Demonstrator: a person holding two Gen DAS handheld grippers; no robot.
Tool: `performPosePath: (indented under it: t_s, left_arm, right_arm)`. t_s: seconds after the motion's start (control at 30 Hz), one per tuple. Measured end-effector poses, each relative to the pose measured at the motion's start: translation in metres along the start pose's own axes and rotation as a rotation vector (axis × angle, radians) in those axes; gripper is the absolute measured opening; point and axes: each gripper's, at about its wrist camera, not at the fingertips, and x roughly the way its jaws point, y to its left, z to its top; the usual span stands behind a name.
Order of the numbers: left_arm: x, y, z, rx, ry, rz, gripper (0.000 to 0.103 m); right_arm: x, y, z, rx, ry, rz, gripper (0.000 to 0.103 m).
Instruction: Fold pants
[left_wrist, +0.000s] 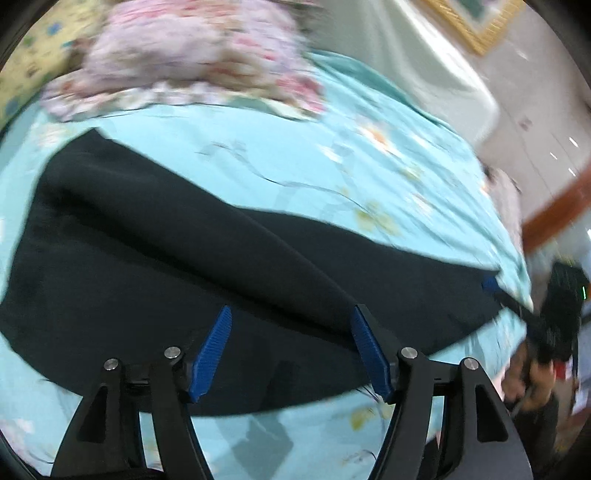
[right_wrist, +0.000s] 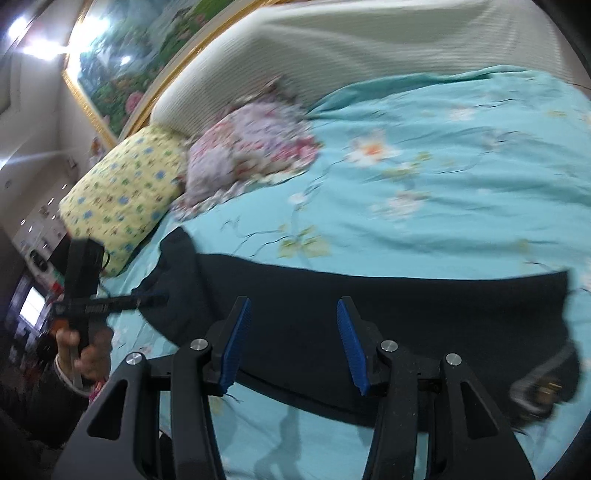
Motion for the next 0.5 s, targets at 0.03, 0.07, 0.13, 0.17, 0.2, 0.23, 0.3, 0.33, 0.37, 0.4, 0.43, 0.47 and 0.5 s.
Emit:
performPosePath:
  t_s: [0.03,0.07,0.13,0.17,0.2,0.23,0.3,0.33,0.37,0.4,0.43,0.47,0.5]
  left_arm:
    - [-0.003,0.008,0.012,-0.035,-0.005,0.017,0.069]
    - [-0.006,0.018,0.02,-0.057,-0.006,0.037,0.07]
    - [-0.009,0.034,0.043,-0.111,-0.009,0.099,0.07]
    - [-0.008,0.037,0.05,-0.132,-0.008,0.112,0.071]
    - [-0.007,0.043,0.061,-0.155,0.001,0.131,0.071]
    - [-0.005,0.048,0.07,-0.172,0.009,0.148,0.071]
    - [0.004,0.059,0.092,-0.206,0.044,0.187,0.072]
    - [0.009,0.063,0.101,-0.222,0.061,0.208,0.072]
    - [0.016,0.067,0.11,-0.233,0.087,0.234,0.072]
    - [0.022,0.069,0.117,-0.234,0.109,0.263,0.072]
    - [0.03,0.072,0.125,-0.234,0.13,0.295,0.072]
    - [0.037,0.074,0.131,-0.223,0.19,0.29,0.072]
    - [0.044,0.077,0.135,-0.227,0.216,0.309,0.072]
  right_arm:
    - [0.009,0.006,0.001,-0.01,0.015,0.02,0.05]
    - [0.016,0.012,0.001,-0.021,0.026,0.033,0.05]
    - [0.032,0.025,0.003,-0.047,0.054,0.062,0.05]
    - [0.042,0.033,0.004,-0.064,0.073,0.082,0.05]
    - [0.048,0.039,0.004,-0.076,0.085,0.097,0.05]
    - [0.056,0.046,0.005,-0.09,0.097,0.111,0.05]
    - [0.072,0.059,0.007,-0.119,0.126,0.144,0.05]
    - [0.078,0.065,0.008,-0.133,0.139,0.157,0.05]
    - [0.086,0.073,0.009,-0.151,0.151,0.172,0.05]
    - [0.091,0.076,0.01,-0.163,0.161,0.182,0.05]
    - [0.097,0.081,0.011,-0.176,0.173,0.191,0.05]
    - [0.104,0.086,0.012,-0.191,0.189,0.2,0.05]
    - [0.109,0.091,0.013,-0.202,0.198,0.205,0.05]
